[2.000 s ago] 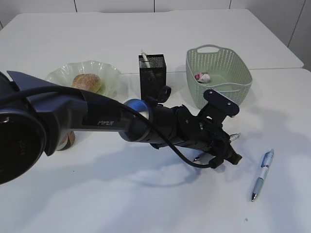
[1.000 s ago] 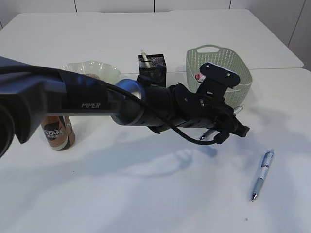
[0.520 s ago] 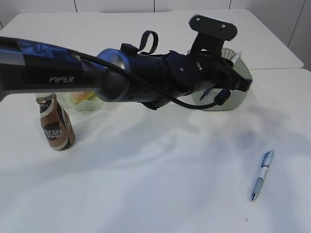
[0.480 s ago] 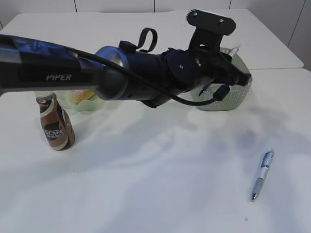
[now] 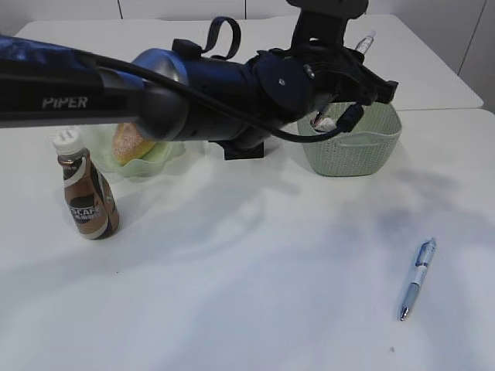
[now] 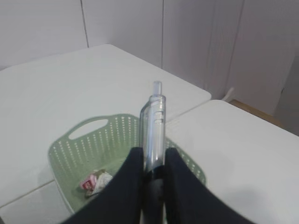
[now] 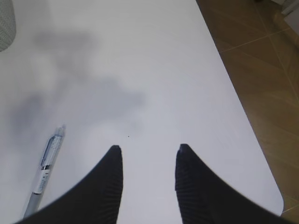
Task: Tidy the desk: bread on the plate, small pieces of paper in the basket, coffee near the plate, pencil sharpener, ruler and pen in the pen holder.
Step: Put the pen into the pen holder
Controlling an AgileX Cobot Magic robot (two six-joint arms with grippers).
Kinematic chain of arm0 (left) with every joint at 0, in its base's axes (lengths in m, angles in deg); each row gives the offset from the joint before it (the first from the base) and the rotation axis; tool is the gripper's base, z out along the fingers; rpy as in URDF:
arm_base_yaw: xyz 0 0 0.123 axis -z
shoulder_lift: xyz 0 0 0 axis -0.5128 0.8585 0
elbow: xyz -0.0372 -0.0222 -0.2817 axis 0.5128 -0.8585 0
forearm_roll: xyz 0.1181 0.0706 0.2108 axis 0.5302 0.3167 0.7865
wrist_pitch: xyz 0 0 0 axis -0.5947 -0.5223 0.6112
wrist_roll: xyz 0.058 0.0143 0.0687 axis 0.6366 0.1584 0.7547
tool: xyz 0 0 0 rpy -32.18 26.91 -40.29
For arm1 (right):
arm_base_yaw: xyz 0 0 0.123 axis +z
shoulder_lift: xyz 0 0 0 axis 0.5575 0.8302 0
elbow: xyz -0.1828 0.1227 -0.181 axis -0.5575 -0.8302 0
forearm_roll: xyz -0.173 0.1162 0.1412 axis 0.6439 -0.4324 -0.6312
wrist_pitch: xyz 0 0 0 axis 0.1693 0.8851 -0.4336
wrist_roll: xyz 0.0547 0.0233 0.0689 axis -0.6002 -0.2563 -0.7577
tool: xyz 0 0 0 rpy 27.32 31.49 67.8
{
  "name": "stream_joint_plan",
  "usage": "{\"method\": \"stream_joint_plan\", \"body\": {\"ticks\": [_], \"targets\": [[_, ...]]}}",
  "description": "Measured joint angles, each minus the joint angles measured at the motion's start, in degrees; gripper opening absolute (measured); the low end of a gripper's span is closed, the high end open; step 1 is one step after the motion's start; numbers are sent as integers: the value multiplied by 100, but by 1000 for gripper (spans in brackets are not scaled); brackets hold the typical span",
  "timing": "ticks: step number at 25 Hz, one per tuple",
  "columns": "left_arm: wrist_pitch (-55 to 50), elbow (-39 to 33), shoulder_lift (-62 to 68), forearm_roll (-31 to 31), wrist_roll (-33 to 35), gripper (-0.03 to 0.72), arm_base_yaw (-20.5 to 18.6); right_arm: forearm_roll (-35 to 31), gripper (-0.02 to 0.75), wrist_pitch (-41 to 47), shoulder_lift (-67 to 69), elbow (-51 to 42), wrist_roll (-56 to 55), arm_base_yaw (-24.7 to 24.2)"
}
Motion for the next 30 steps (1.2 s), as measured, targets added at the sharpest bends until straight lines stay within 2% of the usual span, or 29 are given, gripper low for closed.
{"method": "stream_joint_plan", "body": {"ticks": [7,15,24,30], "targets": [[-1488,0,-234,413,0,61,-134,-20,314,-10,0,-4,0,0],[-3617,0,-362,487,0,61,-359,-20,314,-9,0,-4,0,0],[-5227,0,-651,124,0,60,-540,-33,314,-9,0,-4,0,0],[-6013,0,-897,-279,13,60,-914,-35,314,-9,0,-4,0,0]]}}
